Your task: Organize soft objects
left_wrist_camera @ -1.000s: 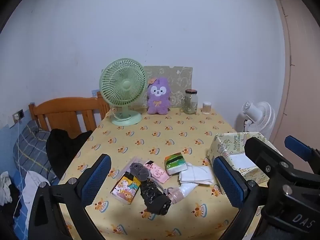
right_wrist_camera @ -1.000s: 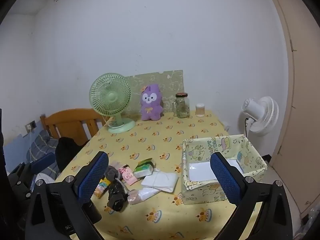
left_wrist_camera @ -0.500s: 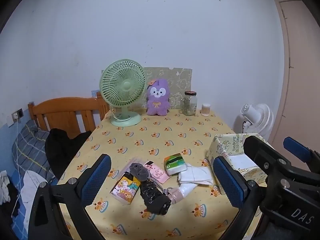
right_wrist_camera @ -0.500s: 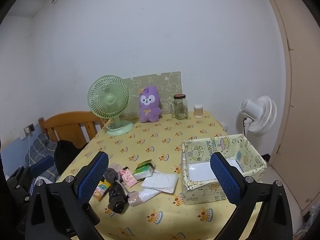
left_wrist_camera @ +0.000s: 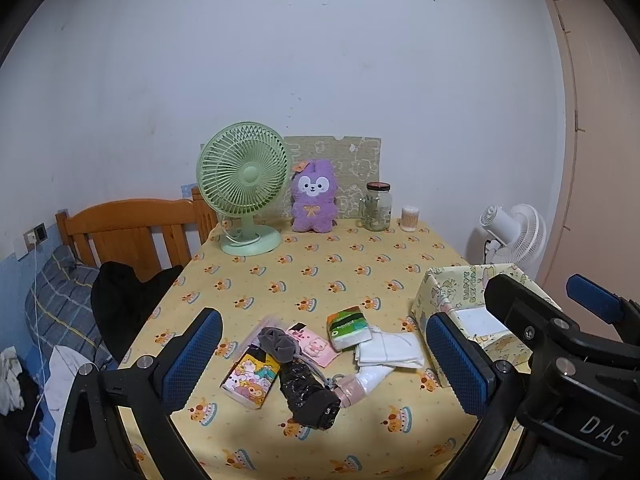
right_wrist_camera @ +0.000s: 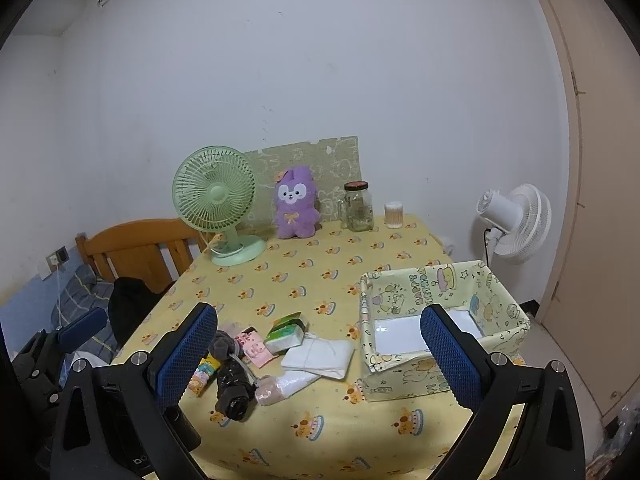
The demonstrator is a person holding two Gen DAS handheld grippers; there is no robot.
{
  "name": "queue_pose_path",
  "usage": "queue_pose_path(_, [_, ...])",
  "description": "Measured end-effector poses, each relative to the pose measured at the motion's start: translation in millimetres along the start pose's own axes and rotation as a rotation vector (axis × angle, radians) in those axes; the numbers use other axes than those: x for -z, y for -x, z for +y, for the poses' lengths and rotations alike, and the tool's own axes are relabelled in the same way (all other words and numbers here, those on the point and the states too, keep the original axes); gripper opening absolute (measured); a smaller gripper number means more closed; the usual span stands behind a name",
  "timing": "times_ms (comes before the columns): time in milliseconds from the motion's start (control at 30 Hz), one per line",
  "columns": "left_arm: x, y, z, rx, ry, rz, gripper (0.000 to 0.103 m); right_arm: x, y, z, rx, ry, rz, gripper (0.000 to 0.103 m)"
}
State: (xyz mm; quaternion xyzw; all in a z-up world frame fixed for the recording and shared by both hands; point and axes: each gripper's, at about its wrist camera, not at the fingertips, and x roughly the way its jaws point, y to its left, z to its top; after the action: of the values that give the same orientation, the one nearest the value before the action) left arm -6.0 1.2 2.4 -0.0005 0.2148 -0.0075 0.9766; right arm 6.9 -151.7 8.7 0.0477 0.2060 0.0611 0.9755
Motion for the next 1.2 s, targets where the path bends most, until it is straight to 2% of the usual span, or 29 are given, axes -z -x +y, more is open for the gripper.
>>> queue_pose_path(1200, [0.5,-0.8,-4.4,-0.005,-0.020,-0.011,0.100,1.8,-2.1,-1.2,0.010,-0.001,0.003,0.102])
